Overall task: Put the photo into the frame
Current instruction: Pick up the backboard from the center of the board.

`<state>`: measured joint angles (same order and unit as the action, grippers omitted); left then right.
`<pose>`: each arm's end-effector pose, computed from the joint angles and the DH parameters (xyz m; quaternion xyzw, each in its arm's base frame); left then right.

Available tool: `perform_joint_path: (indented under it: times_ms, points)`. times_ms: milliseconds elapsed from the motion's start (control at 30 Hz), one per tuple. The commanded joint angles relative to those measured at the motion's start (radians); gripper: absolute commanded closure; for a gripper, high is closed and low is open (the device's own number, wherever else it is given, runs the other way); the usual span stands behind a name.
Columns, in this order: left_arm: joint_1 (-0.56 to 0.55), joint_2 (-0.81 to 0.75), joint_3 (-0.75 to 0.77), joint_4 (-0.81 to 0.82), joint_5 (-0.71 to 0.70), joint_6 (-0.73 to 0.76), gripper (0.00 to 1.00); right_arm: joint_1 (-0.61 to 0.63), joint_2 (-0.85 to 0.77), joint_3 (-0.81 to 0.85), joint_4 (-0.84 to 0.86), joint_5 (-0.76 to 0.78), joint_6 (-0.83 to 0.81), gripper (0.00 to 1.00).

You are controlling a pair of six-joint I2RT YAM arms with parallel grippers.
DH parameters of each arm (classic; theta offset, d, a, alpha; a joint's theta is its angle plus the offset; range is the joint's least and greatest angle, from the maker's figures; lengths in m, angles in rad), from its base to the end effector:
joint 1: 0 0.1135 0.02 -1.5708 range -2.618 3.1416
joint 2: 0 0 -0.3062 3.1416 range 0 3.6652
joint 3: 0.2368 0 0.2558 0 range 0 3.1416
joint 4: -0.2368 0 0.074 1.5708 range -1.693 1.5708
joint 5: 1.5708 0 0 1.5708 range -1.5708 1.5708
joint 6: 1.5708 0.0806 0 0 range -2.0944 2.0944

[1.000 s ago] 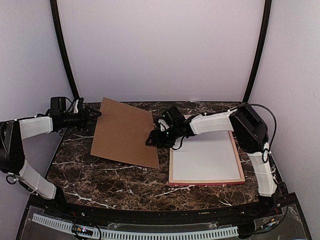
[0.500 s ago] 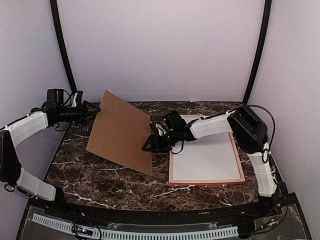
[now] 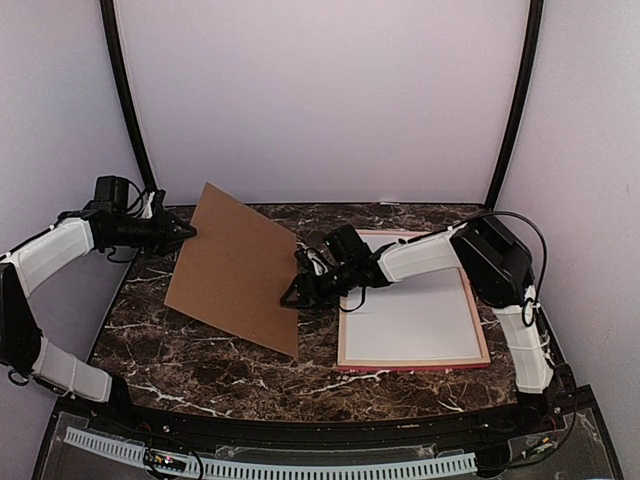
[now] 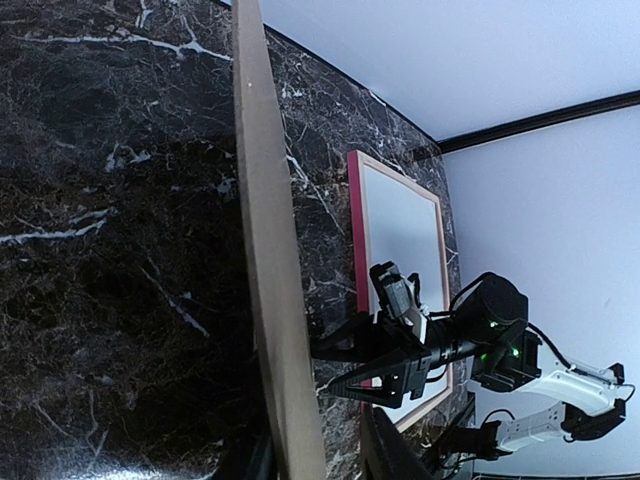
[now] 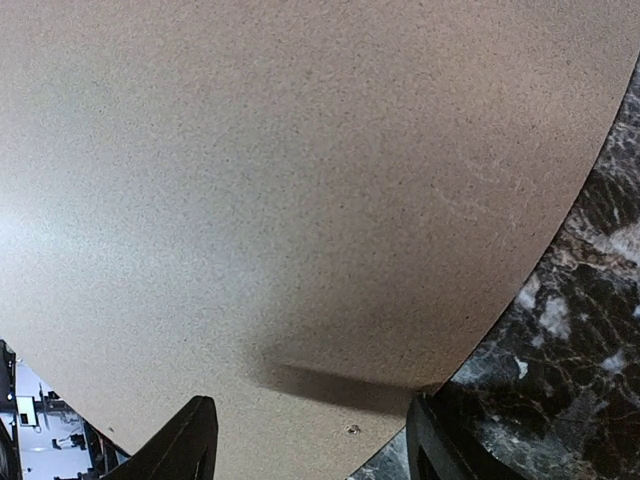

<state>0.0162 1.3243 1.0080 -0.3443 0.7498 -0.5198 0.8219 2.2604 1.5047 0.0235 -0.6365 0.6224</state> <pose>0.3061 -0.0500 0.3085 -0.0661 0.8486 -0.4204 0.3142 0.3327 0.4283 0.1301 -0.2131 0.8505 0.4701 0.1012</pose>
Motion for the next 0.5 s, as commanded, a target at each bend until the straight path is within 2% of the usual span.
perform_joint_path:
  times_ms: [0, 367, 467]
  points:
    - [-0.022, -0.024, 0.042, -0.06, 0.006, 0.04, 0.76, 0.017, 0.028, -0.014, 0.041, -0.039, 0.005, 0.34]
    - [-0.079, 0.003, 0.109, -0.148, -0.059, 0.087, 0.99, 0.02, 0.01, -0.014, 0.049, -0.069, 0.005, 0.33]
    - [-0.08, 0.002, 0.174, -0.218, -0.099, 0.117, 1.0, 0.014, -0.013, -0.011, 0.004, -0.058, -0.021, 0.32]
